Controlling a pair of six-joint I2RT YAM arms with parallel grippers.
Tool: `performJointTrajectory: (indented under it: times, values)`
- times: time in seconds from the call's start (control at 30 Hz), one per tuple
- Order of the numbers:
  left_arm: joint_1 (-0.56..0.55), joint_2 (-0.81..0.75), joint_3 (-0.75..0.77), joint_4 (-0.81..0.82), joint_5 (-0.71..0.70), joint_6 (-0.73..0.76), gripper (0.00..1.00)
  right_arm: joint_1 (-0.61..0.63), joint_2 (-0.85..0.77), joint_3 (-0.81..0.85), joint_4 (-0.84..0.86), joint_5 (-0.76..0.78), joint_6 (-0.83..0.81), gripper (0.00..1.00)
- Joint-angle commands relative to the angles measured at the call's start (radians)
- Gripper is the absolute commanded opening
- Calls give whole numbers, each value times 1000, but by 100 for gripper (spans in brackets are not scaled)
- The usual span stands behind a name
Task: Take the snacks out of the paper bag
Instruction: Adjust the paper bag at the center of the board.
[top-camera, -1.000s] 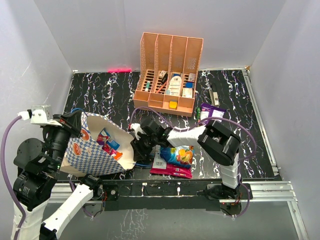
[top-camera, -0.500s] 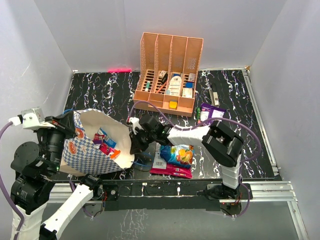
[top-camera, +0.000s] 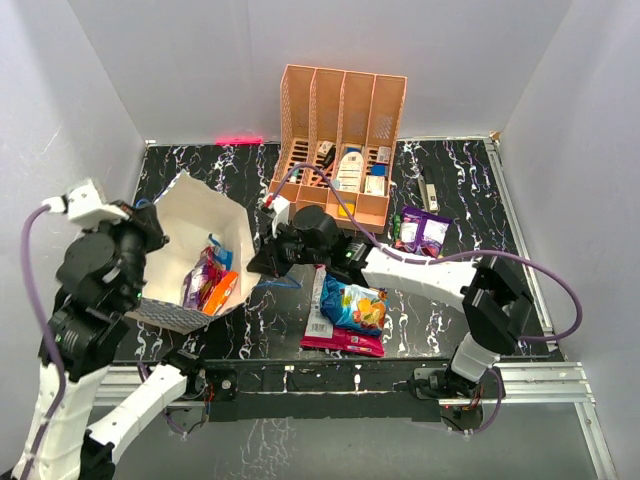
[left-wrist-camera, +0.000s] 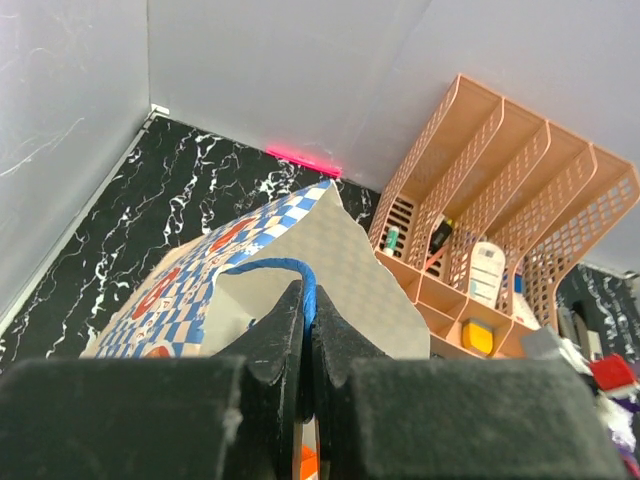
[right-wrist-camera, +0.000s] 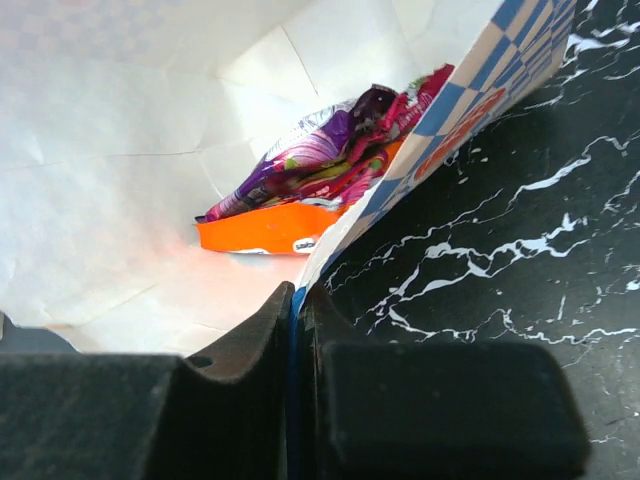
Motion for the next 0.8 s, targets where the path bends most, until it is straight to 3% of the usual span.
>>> performJointTrajectory:
  times: [0.0,0.33,0.53,0.77]
  values:
    - [2,110,55,64,18,55,0,-3,-87,-15,155,89,-9,7]
    - [2,105,69,203,258,207,0,78,-106,-66,214,141,14,7]
    - [3,25,-22,314,460,271,0,175,-89,-173,359,322,144,7]
    - [2,-30,-208,551,533,293,0,237,-19,-189,483,601,225,7]
